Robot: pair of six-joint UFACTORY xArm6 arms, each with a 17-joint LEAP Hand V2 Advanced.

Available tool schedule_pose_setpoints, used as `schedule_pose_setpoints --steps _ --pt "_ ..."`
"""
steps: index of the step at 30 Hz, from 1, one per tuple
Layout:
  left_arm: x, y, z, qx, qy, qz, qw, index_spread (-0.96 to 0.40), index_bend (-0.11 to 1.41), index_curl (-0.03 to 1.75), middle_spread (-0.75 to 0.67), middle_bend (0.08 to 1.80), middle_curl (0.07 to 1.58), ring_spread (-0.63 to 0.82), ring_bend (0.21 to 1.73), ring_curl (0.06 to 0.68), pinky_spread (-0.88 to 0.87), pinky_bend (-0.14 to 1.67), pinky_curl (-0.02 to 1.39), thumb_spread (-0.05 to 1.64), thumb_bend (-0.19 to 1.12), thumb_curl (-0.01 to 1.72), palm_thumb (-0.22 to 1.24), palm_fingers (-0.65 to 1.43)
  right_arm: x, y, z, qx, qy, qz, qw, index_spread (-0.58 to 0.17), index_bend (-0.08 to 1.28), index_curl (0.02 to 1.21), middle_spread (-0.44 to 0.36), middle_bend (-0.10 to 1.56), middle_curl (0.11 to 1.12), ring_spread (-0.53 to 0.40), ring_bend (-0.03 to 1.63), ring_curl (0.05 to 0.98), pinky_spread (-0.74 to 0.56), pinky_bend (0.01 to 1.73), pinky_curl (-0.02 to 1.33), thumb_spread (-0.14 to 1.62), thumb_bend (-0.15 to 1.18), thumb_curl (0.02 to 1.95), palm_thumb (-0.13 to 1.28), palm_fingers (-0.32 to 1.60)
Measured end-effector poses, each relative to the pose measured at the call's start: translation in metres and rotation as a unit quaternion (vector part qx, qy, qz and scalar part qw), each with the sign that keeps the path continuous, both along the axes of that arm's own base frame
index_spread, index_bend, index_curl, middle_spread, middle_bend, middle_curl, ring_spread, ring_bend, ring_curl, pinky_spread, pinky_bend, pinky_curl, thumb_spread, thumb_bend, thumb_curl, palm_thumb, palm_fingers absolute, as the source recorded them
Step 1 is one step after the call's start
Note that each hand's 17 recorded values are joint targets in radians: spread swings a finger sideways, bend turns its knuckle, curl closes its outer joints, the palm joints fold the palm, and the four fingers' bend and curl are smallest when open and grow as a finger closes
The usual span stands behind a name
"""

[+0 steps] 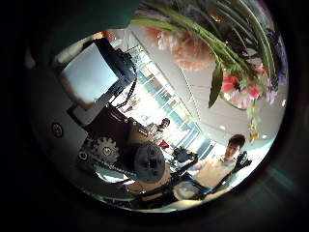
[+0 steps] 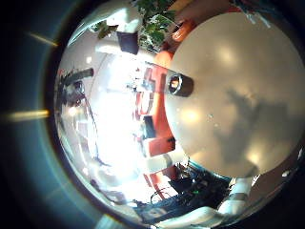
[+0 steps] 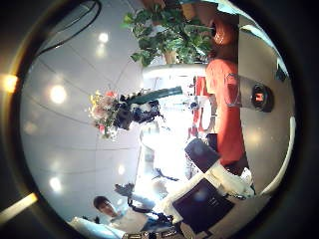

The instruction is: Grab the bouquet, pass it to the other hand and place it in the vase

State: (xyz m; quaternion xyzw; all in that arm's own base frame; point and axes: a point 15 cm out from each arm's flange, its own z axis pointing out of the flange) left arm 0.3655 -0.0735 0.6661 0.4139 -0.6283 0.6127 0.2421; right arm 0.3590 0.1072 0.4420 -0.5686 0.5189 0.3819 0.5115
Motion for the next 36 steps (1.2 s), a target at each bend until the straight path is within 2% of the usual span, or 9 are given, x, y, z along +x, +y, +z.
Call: schedule_pose_setpoints --steps 7,11,18,31,36 --pt "0.006 0.003 -0.035 0.002 0.024 -0.002 0.9997 -0.74 0.74 1.24 -0.49 1.21 0.96 -0.39 1.58 0.570 -0.63 1.11 1.23 1.07 0.12 0.91 1.03 0.96 -0.002 0.001 -0.002 0.000 0.003 0.000 1.000 -0.382 0.17 0.37 0.011 0.35 0.36 0.188 0.76 0.259 0.49 0.77 0.56 1.02 -0.02 0.57 0.72 0.10" --pt "0.011 0.005 -0.048 0.000 0.030 -0.003 0.9995 -0.74 0.72 1.27 -0.49 1.21 0.96 -0.39 1.58 0.567 -0.64 1.09 1.25 1.07 0.11 0.93 1.03 0.97 -0.003 -0.001 -0.003 -0.001 0.004 -0.002 1.000 -0.378 0.17 0.35 -0.014 0.33 0.35 0.192 0.74 0.246 0.50 0.76 0.53 1.02 -0.02 0.56 0.72 0.12" --pt "0.029 0.017 -0.074 -0.007 0.042 -0.002 0.9991 -0.75 0.69 1.30 -0.49 1.20 0.96 -0.40 1.57 0.563 -0.65 1.07 1.28 1.08 0.10 0.95 1.03 0.98 -0.004 0.000 -0.003 -0.003 0.003 -0.001 1.000 -0.377 0.17 0.34 -0.004 0.32 0.35 0.188 0.71 0.229 0.51 0.74 0.49 1.02 -0.02 0.54 0.73 0.15" --pt "0.045 0.017 -0.103 -0.006 0.063 -0.005 0.9980 -0.75 0.64 1.34 -0.49 1.18 0.96 -0.40 1.55 0.559 -0.67 1.02 1.32 1.09 0.07 0.99 1.04 1.01 -0.003 0.000 -0.002 0.000 0.006 -0.002 1.000 -0.368 0.17 0.32 -0.004 0.31 0.35 0.188 0.67 0.209 0.52 0.71 0.43 1.02 -0.02 0.53 0.73 0.20" --pt "0.050 0.018 -0.110 -0.007 0.070 -0.002 0.9975 -0.76 0.63 1.35 -0.49 1.17 0.96 -0.40 1.54 0.560 -0.67 1.01 1.33 1.09 0.07 1.00 1.04 1.01 -0.003 -0.001 -0.003 -0.001 0.005 -0.002 1.000 -0.361 0.17 0.32 -0.031 0.30 0.35 0.189 0.67 0.204 0.52 0.70 0.41 1.02 -0.02 0.52 0.73 0.22"
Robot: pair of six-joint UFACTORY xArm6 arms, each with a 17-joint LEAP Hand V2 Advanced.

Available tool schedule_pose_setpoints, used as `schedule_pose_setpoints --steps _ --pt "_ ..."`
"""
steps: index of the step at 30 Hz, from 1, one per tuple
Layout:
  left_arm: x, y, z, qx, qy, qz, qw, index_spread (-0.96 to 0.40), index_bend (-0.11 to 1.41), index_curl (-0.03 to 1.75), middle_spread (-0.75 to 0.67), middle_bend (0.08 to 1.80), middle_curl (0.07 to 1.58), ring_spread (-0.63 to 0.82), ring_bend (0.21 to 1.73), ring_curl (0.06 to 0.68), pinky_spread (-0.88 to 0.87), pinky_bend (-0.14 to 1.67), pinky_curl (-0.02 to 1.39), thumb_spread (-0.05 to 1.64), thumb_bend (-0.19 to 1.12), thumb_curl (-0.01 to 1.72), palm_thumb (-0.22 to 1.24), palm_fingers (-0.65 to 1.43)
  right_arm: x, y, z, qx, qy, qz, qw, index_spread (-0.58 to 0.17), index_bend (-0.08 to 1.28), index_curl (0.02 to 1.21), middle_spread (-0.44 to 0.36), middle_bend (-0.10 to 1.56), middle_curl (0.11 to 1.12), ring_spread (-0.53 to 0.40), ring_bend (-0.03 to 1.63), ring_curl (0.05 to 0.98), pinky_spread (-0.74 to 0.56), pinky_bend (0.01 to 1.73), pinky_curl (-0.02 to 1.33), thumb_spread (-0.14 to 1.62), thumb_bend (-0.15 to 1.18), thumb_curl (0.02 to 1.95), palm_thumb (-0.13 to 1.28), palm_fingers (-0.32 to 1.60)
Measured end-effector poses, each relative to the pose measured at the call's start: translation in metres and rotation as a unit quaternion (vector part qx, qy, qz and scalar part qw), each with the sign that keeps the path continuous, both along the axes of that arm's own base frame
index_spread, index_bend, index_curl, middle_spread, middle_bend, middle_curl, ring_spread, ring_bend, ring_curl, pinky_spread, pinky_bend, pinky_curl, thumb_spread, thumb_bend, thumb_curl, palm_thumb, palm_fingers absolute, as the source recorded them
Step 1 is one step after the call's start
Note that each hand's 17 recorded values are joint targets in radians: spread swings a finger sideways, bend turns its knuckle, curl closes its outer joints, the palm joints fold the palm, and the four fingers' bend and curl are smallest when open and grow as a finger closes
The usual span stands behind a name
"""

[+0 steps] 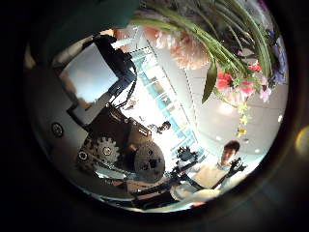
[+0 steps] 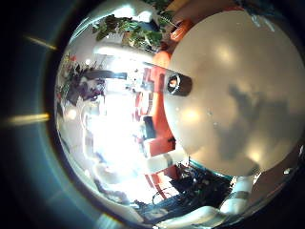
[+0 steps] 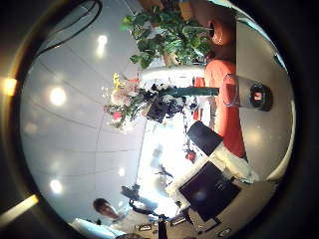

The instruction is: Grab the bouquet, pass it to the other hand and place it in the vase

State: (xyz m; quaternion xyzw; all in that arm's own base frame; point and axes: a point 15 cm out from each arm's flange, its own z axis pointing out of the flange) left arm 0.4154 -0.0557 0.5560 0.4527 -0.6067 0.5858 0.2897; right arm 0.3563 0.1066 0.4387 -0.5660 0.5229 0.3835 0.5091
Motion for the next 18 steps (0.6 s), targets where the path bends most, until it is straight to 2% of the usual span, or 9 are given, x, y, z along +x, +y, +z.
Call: schedule_pose_setpoints --steps 9,13,18 --pt "0.016 0.000 -0.025 -0.003 0.020 0.001 0.9998 -0.76 0.61 1.37 -0.50 1.15 0.97 -0.40 1.54 0.560 -0.69 0.98 1.35 1.10 0.05 1.01 1.04 1.02 0.000 0.000 0.001 0.000 -0.001 0.000 1.000 -0.358 0.17 0.31 -0.008 0.29 0.35 0.180 0.66 0.198 0.51 0.70 0.38 1.03 -0.02 0.52 0.74 0.25" --pt "0.024 -0.002 -0.028 -0.001 0.024 -0.002 0.9997 -0.76 0.60 1.38 -0.50 1.15 0.97 -0.40 1.53 0.560 -0.69 0.97 1.36 1.11 0.05 1.01 1.04 1.02 0.000 -0.001 0.000 0.002 -0.002 -0.001 1.000 -0.350 0.18 0.32 -0.038 0.28 0.35 0.171 0.65 0.192 0.51 0.70 0.37 1.03 -0.02 0.52 0.75 0.26" --pt "0.028 -0.002 -0.038 0.007 0.032 -0.003 0.9995 -0.76 0.58 1.39 -0.51 1.14 0.98 -0.40 1.53 0.562 -0.70 0.96 1.37 1.11 0.04 1.01 1.05 1.02 0.001 -0.005 0.000 0.000 -0.002 -0.007 1.000 -0.348 0.18 0.32 -0.032 0.27 0.35 0.161 0.64 0.189 0.51 0.69 0.35 1.03 -0.02 0.53 0.76 0.28"
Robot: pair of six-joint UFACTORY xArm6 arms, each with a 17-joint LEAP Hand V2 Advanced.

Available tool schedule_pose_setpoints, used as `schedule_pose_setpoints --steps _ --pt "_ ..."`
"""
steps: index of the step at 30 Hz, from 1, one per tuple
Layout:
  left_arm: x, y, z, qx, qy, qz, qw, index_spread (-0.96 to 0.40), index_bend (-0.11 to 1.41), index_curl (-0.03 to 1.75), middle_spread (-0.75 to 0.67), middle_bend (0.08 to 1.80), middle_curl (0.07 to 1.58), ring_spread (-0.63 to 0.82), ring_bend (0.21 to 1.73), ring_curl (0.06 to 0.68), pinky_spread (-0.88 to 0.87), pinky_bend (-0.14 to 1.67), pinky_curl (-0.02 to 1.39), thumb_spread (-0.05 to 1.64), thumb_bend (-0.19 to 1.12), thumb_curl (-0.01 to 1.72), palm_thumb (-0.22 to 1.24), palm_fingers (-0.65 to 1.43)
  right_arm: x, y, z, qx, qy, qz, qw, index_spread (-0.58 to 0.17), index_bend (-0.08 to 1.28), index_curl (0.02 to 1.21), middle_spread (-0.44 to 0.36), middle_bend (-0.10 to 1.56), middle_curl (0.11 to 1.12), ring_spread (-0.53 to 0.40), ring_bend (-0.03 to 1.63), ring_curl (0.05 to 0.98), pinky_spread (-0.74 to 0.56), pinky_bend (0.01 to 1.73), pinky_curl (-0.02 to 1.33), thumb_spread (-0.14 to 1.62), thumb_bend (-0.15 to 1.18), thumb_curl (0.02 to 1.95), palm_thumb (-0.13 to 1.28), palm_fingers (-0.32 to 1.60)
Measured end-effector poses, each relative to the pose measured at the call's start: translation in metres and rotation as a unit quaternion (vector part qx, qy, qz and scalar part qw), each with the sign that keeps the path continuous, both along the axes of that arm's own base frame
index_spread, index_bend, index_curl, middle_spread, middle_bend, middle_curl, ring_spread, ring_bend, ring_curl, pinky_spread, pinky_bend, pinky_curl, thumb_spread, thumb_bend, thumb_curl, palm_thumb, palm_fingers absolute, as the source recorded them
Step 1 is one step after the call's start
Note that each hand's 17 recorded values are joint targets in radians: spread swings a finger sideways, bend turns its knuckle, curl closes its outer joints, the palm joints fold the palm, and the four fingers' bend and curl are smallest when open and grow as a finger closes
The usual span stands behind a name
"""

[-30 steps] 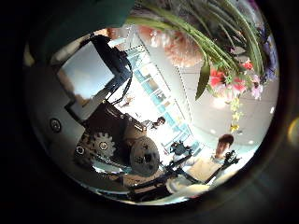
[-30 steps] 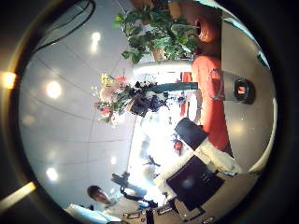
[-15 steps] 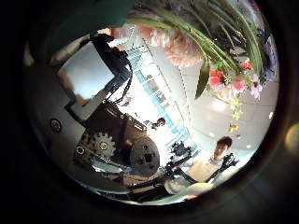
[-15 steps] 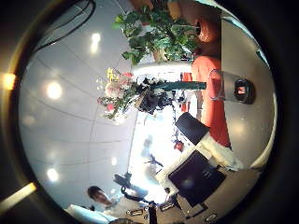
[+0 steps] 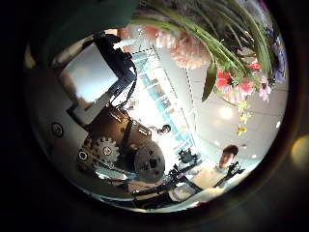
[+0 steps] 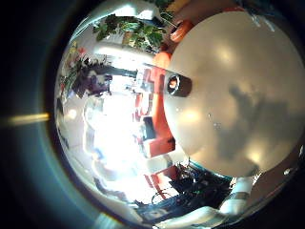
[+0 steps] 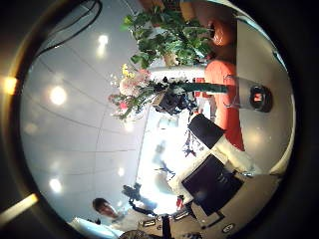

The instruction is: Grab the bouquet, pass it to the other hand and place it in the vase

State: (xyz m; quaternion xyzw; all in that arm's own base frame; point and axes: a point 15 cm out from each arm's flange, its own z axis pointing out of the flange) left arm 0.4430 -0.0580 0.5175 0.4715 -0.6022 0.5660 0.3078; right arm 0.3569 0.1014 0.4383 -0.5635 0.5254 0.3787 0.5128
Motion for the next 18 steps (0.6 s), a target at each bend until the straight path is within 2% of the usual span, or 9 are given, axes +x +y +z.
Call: schedule_pose_setpoints --steps 18 --pt "0.002 0.003 -0.037 0.003 0.022 0.007 0.9997 -0.76 0.55 1.43 -0.52 1.13 0.99 -0.40 1.52 0.564 -0.72 0.93 1.38 1.11 0.01 1.02 1.05 1.02 -0.004 0.000 -0.012 0.007 0.013 -0.001 1.000 -0.340 0.18 0.32 -0.020 0.25 0.35 0.156 0.62 0.182 0.51 0.70 0.30 1.03 -0.02 0.54 0.77 0.31"
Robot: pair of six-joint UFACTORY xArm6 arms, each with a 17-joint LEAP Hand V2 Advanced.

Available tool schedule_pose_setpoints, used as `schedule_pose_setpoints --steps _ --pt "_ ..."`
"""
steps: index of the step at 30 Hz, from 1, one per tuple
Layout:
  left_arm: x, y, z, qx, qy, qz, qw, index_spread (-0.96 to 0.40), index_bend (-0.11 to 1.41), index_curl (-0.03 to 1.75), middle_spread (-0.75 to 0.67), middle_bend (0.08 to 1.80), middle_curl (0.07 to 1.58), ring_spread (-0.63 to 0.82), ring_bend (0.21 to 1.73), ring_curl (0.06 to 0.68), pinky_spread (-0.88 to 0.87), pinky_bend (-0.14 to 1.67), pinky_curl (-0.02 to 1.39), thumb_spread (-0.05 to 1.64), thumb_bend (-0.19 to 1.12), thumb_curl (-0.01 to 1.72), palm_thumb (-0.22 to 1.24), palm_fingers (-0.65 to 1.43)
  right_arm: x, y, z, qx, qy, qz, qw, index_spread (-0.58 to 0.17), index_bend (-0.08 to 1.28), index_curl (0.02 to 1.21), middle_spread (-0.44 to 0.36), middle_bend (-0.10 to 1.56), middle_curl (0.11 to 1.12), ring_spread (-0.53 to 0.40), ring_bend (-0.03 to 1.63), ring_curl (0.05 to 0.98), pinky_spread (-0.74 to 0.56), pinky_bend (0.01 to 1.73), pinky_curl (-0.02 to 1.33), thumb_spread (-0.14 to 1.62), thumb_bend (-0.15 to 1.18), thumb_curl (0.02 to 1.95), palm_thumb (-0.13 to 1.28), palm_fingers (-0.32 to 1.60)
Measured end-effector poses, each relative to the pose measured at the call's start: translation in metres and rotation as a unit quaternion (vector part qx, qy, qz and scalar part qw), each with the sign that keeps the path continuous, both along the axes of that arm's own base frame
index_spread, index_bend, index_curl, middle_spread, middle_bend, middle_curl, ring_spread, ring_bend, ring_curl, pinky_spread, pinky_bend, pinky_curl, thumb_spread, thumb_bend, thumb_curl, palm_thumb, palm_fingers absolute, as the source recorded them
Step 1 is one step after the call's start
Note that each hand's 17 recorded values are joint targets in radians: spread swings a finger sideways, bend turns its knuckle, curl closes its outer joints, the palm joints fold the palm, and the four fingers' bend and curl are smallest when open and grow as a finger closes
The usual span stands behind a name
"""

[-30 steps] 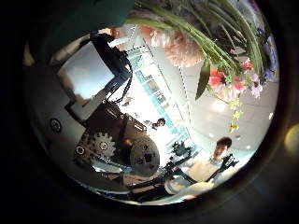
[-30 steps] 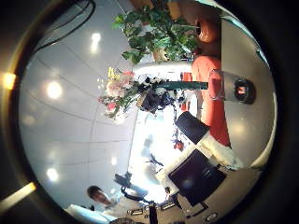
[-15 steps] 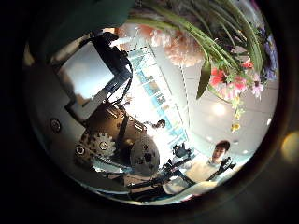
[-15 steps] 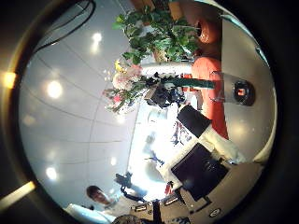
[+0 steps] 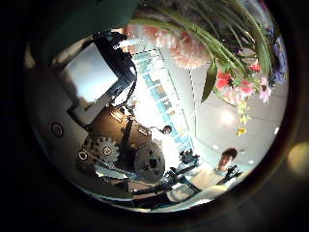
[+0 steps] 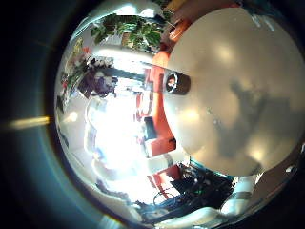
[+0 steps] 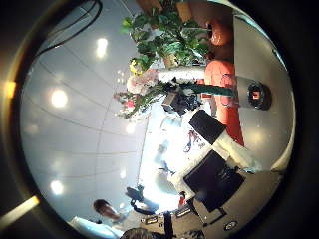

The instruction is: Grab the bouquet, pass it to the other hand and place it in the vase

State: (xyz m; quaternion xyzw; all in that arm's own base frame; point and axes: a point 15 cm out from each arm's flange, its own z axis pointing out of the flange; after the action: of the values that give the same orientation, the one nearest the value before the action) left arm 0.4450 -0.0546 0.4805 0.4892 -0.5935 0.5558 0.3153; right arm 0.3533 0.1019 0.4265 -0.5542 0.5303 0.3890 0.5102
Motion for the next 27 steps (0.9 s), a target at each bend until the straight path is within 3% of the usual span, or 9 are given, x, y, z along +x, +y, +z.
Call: schedule_pose_setpoints --steps 6,9,11,12,13,15,18,22,27 --pt "-0.002 0.000 -0.012 0.000 0.008 -0.001 1.0000 -0.75 0.54 1.44 -0.52 1.12 1.00 -0.40 1.51 0.565 -0.73 0.92 1.38 1.10 -0.01 1.01 1.04 1.02 0.000 0.000 -0.001 -0.001 0.001 0.001 1.000 -0.342 0.18 0.33 -0.019 0.25 0.35 0.150 0.61 0.178 0.51 0.70 0.28 1.03 -0.02 0.54 0.77 0.31" --pt "-0.004 0.000 -0.020 0.006 0.015 -0.004 0.9999 -0.74 0.47 1.43 -0.52 1.09 1.00 -0.41 1.47 0.563 -0.73 0.85 1.36 1.02 -0.12 0.90 0.81 0.81 0.000 0.000 -0.001 -0.001 0.000 0.001 1.000 -0.337 0.18 0.33 -0.023 0.25 0.35 0.148 0.61 0.176 0.51 0.70 0.27 1.03 -0.02 0.54 0.76 0.33" --pt "-0.008 0.001 -0.032 0.017 0.027 -0.011 0.9994 -0.68 0.34 1.38 -0.45 0.94 0.98 -0.34 1.26 0.554 -0.67 0.60 1.31 0.97 -0.17 0.78 0.54 0.03 -0.001 0.000 -0.002 -0.001 0.000 0.002 1.000 -0.338 0.19 0.33 -0.021 0.24 0.35 0.147 0.60 0.175 0.51 0.69 0.26 1.03 -0.02 0.54 0.76 0.34" --pt "-0.011 0.001 -0.039 0.024 0.034 -0.018 0.9990 -0.61 0.25 1.33 -0.30 0.75 0.93 -0.16 1.14 0.544 -0.56 0.44 1.29 0.95 -0.16 0.72 0.43 -0.35 -0.001 0.000 -0.002 -0.001 -0.001 0.002 1.000 -0.339 0.19 0.34 -0.021 0.25 0.35 0.146 0.60 0.173 0.51 0.69 0.26 1.03 -0.02 0.54 0.76 0.34" --pt "-0.012 0.001 -0.045 0.027 0.039 -0.023 0.9986 -0.52 0.10 1.26 -0.08 0.53 0.83 0.05 1.00 0.429 -0.44 0.34 1.26 0.92 -0.13 0.66 0.32 -0.51 -0.001 0.000 -0.002 -0.001 -0.001 0.002 1.000 -0.335 0.19 0.34 -0.020 0.25 0.35 0.146 0.59 0.172 0.51 0.69 0.25 1.03 -0.02 0.54 0.76 0.34" --pt "-0.011 0.000 -0.055 0.018 0.043 -0.035 0.9983 -0.38 0.03 1.16 0.13 0.37 0.71 0.23 0.89 0.333 -0.27 0.22 1.21 0.89 -0.10 0.59 0.23 -0.46 -0.001 0.000 -0.001 -0.001 -0.002 0.003 1.000 -0.333 0.19 0.34 -0.020 0.24 0.35 0.142 0.59 0.170 0.51 0.68 0.25 1.03 -0.02 0.54 0.76 0.35" --pt "-0.004 0.014 -0.049 -0.009 0.030 -0.013 0.9994 -0.19 0.00 1.00 0.35 0.27 0.59 0.40 0.78 0.266 -0.02 0.13 1.10 0.87 -0.07 0.52 0.15 -0.40 0.000 0.000 -0.002 0.000 -0.002 0.004 1.000 -0.333 0.19 0.35 -0.019 0.24 0.35 0.137 0.59 0.168 0.51 0.67 0.23 1.03 -0.02 0.54 0.76 0.37" --pt "-0.003 0.047 -0.046 -0.038 0.028 0.036 0.9982 0.01 0.02 0.79 0.49 0.20 0.51 0.51 0.69 0.224 0.28 0.12 0.92 0.85 -0.05 0.46 0.13 -0.33 -0.001 0.001 -0.003 0.001 -0.004 0.007 1.000 -0.330 0.19 0.36 -0.021 0.24 0.36 0.131 0.58 0.166 0.50 0.66 0.22 1.03 -0.02 0.54 0.76 0.38" --pt "-0.024 0.083 -0.037 -0.052 0.029 0.061 0.9964 0.12 0.05 0.60 0.56 0.17 0.44 0.57 0.63 0.200 0.49 0.13 0.74 0.85 -0.04 0.42 0.13 -0.28 -0.002 0.002 -0.003 0.002 -0.006 0.010 1.000 -0.332 0.19 0.36 -0.028 0.23 0.36 0.117 0.57 0.162 0.50 0.66 0.21 1.03 -0.02 0.55 0.76 0.40"
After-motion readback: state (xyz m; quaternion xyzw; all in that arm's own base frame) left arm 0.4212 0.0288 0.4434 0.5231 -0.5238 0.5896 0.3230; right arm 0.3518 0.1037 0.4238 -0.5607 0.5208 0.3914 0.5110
